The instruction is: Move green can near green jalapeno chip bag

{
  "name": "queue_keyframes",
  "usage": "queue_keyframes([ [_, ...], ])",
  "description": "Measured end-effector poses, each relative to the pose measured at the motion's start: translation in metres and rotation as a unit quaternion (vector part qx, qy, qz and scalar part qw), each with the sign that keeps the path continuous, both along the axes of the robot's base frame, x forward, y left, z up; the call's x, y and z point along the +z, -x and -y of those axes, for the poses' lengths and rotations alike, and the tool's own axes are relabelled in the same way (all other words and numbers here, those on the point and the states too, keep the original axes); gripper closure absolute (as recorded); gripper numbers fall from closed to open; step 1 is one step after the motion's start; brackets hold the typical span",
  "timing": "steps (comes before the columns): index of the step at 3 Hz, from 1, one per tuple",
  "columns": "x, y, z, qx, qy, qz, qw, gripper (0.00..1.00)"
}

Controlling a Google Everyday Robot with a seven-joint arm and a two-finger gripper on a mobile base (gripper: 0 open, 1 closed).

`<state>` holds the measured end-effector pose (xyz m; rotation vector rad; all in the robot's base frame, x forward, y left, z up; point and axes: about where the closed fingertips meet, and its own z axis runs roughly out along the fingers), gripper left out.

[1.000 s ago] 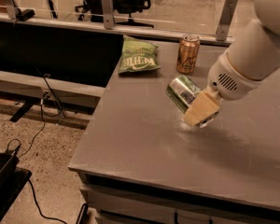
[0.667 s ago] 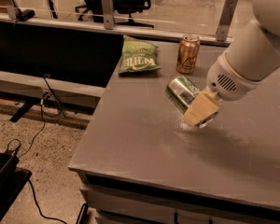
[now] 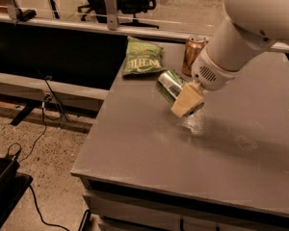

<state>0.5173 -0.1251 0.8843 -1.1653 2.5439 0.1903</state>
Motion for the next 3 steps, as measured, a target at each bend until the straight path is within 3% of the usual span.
queue_keyframes([
  [1, 0.001, -0.027, -0.019, 0.006, -0.002, 0.002, 1.0000, 1.00],
  [3, -0.002, -0.072, -0.027, -0.016, 0.009, -0.020, 0.9996, 1.00],
])
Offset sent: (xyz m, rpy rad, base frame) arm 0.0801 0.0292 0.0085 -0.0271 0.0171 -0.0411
